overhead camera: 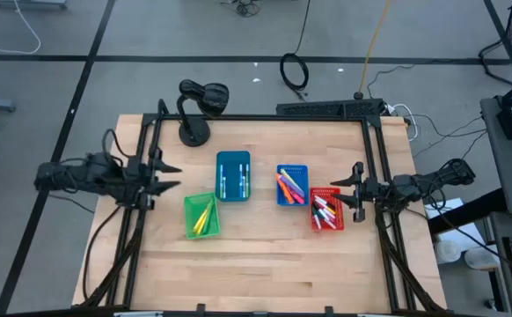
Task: Pick & Place Markers
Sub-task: Return to Home Position
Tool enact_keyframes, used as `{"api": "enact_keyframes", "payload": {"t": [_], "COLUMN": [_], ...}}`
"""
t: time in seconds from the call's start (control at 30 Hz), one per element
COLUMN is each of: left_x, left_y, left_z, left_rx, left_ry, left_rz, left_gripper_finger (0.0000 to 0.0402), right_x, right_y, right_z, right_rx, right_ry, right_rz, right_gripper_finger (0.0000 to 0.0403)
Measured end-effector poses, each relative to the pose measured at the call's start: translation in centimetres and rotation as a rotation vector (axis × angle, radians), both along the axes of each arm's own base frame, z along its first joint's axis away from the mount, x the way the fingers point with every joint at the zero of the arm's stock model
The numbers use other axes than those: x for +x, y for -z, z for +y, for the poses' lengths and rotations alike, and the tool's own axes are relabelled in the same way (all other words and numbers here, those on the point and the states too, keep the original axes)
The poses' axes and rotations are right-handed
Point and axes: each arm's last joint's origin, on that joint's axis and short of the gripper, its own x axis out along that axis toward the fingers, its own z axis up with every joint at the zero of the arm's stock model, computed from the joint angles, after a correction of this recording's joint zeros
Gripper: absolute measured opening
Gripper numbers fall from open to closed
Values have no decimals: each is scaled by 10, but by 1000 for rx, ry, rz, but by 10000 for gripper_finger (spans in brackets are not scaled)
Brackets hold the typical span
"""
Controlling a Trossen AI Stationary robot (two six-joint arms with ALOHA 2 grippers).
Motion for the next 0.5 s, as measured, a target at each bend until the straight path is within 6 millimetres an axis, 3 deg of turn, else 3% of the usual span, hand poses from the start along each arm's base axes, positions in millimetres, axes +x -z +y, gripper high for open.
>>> {"api": "enact_keyframes", "payload": {"t": [0.13,0.4,0.5], "left_x": [-6,18,12], "left_y": [11,65,53], "left_z": [6,2,7], "left_rx": [-89,-25,-21], "left_ry": [-35,103,53], "left_rz": [10,-18,-49], "left_gripper_finger": [161,161,161], "right_x": [0,0,0], "right_y": [0,0,0], "right_z": [0,0,0], "right_rx": [0,1,0], "right_ry": [0,-1,0], "right_rz": [0,-1,0], "right_gripper_finger": [146,146,146]}}
